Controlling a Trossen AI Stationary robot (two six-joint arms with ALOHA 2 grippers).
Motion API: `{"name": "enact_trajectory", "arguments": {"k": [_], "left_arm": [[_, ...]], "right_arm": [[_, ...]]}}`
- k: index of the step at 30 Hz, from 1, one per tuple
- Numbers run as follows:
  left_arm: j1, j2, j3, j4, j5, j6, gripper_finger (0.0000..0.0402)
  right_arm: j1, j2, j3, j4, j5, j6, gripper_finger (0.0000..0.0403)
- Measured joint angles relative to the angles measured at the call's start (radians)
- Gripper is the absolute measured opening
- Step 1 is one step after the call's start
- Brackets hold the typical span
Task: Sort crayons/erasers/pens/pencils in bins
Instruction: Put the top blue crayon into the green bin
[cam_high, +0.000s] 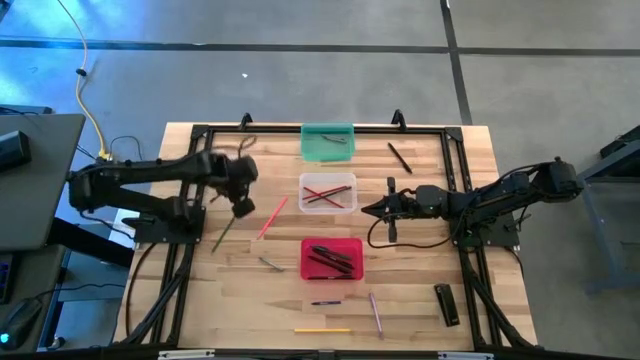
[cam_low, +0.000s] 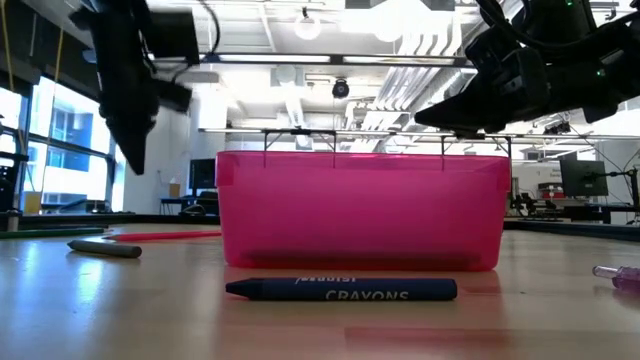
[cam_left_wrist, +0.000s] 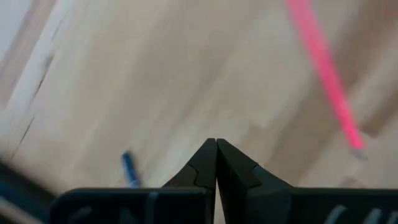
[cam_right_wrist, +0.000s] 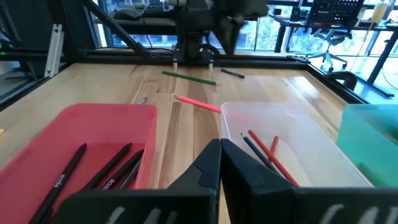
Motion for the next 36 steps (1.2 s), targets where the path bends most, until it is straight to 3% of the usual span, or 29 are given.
{"name": "enact_trajectory", "arguments": {"k": [6,14,21,36], "left_arm": [[0.236,0.114,0.000,-0.030,0.054,0.060,0.0007],[0.368,0.255,0.000,-0.031,0.028,0.110,0.0081],[0.436,0.317,0.000,0.008,0.021,0.144,0.0129],[0.414,0.371,0.000,0.010,0.005,0.102,0.0102]], "right_arm": [[0.000,0.000,0.000,0.003,-0.004,0.000,0.0000],[0.000,0.000,0.000,0.007,-0.013,0.000,0.0000],[0.000,0.000,0.000,0.007,-0.019,0.000,0.0000],[0.000,0.000,0.000,0.010,-0.039,0.000,0.0000]]}}
